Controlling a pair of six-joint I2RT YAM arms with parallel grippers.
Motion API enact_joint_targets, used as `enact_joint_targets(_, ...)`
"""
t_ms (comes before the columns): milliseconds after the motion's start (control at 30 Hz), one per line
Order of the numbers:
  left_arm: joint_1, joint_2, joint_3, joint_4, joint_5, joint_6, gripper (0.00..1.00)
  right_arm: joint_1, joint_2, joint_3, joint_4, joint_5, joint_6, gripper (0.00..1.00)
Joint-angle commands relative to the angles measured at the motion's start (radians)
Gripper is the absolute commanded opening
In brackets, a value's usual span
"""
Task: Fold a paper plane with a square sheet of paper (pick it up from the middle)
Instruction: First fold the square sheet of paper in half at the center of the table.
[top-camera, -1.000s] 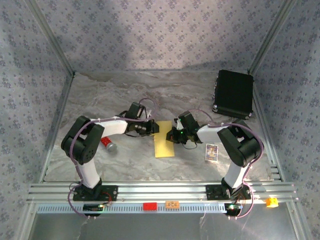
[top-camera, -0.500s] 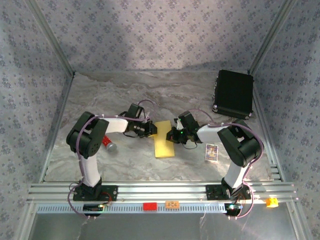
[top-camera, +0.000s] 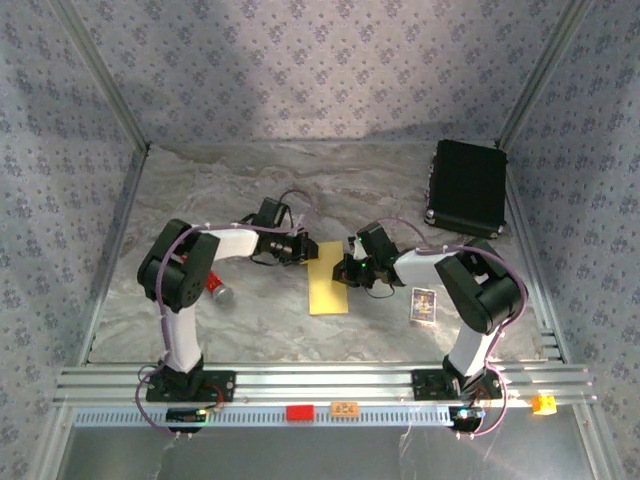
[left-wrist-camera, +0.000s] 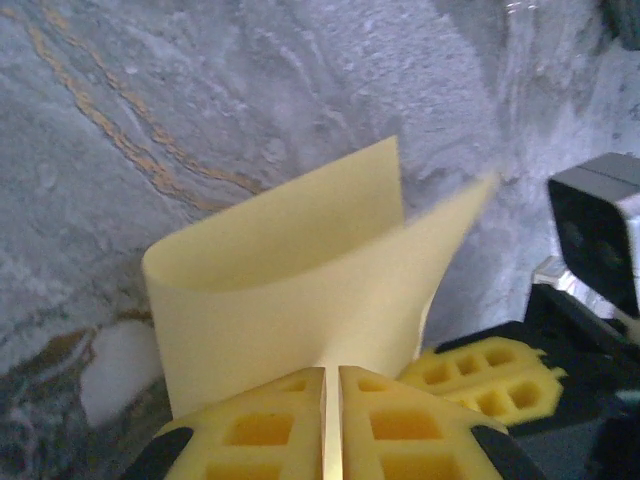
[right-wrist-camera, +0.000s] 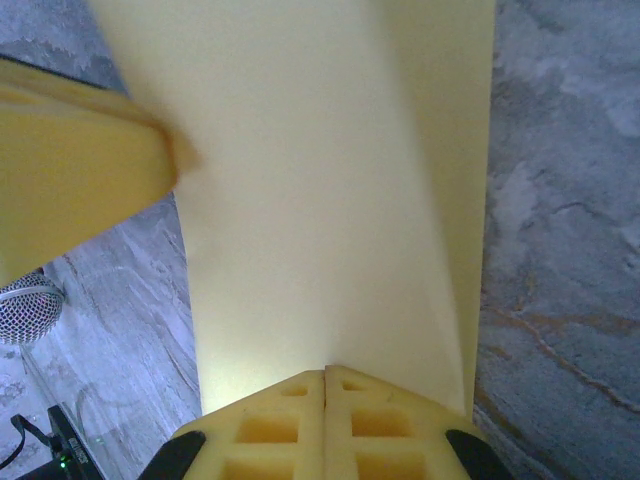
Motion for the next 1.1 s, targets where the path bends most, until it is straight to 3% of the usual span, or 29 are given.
enact_joint_targets(0,0.013,0.039,0.019,-0.045,0.015,0.04,0.11,-0.007,0.013,-0.012,-0.111,0.038,-0.023,0.0)
enact_joint_targets(333,0.054,0.045,0.037,-0.042,-0.108,0.008,0.1,-0.006,0.016,-0.013,-0.112,0.039,-0.025,0.0)
enact_joint_targets(900,0.077,0.093,0.132,-0.07,-0.217,-0.094,0.08,-0.005,0.015,-0.01,-0.119,0.03,-0.035,0.0)
enact_joint_targets(1067,0.078,0.11,0.166,-0.086,-0.205,-0.107,0.09,-0.005,0.015,-0.008,-0.122,0.027,-0.039,0.0)
